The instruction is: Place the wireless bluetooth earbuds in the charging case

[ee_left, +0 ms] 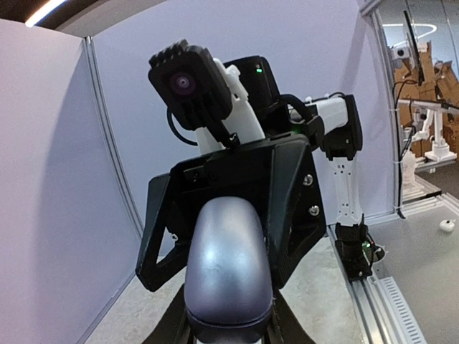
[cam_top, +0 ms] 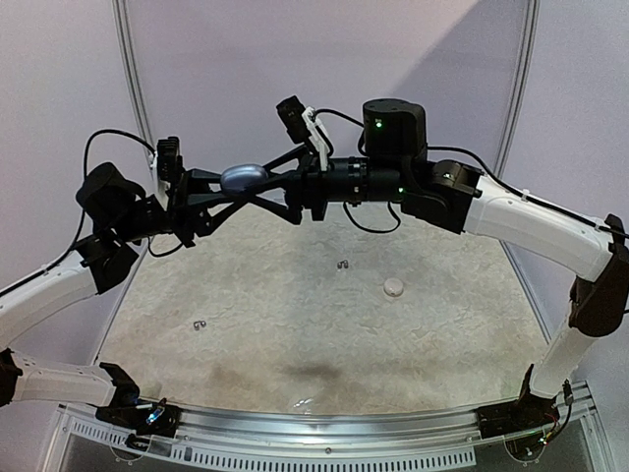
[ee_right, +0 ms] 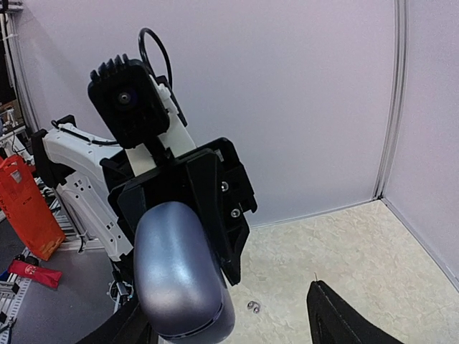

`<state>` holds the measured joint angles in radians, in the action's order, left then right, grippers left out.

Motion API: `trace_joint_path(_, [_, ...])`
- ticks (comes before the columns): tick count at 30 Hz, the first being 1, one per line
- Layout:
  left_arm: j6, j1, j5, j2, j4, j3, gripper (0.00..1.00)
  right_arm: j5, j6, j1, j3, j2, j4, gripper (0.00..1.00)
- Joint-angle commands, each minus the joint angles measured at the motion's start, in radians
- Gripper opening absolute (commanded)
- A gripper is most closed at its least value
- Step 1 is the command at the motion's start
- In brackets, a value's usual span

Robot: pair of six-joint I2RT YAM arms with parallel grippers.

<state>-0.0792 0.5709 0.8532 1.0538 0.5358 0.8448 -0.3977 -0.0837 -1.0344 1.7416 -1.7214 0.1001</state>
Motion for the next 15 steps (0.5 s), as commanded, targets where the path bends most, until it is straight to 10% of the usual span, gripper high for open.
trace_joint_path(1, [0.162, 0.015, 0.094, 0.002, -0.087, 0.033, 0.0, 0.094, 0.012, -0.001, 0.032, 0.008, 0.052, 0.71])
trace_joint_path(15, [0.644, 0.026, 0.085, -0.008, -0.359, 0.071, 0.0, 0.177, 0.035, 0.0, 0.151, -0.02, 0.141, 0.69])
